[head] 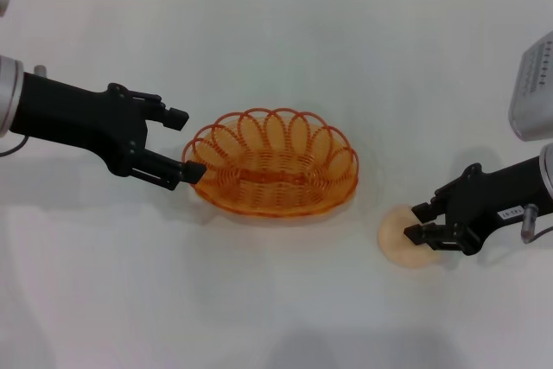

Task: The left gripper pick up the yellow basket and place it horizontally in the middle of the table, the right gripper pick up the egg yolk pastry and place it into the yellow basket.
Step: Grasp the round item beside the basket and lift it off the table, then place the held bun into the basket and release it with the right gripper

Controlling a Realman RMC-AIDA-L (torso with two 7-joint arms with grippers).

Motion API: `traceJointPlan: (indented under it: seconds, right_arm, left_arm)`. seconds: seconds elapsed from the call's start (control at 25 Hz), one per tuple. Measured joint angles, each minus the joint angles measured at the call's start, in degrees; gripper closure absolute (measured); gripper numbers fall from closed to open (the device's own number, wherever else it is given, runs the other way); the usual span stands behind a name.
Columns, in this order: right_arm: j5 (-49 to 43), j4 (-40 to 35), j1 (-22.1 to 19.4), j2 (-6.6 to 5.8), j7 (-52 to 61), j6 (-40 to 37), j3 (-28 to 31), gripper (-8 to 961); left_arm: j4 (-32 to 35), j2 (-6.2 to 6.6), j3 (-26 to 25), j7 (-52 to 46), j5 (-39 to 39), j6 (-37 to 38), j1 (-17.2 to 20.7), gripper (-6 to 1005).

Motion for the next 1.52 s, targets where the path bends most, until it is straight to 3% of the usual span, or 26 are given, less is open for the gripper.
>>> traceJointPlan:
  seconds: [0.12, 0.32, 0.56, 1.16, 1.52]
  right_arm:
    - [0.0, -0.07, 0.04, 0.0, 0.04, -0.37, 0.01, 575]
    - [0.17, -0.49, 0.22, 0.0, 0.08, -0.92, 0.08, 799]
    - [0.74, -1.86, 0.54, 0.0, 0.6, -1.46, 0.29, 929]
    - [2.22, -7.74, 1.34, 0.0, 3.44, -2.26, 0.62, 930]
    - [2.19, -8.13, 6.75, 0.09, 5.84, -2.17, 0.14, 930]
  left_arm:
    - [0.0, 0.0, 0.0, 0.0, 0.0, -0.03, -0.01, 112]
    - [0.0, 0.0, 0.0, 0.16, -0.08, -0.07, 0.16, 112]
    - [0.0, 0.0, -0.17, 0.42, -0.62, -0.08, 0.54, 112]
    - [0.01, 0.36, -0.04, 0.64, -0.71, 0.24, 2.14, 112]
    - [0.27, 0.45, 0.01, 0.89, -0.88, 0.43, 2.8, 112]
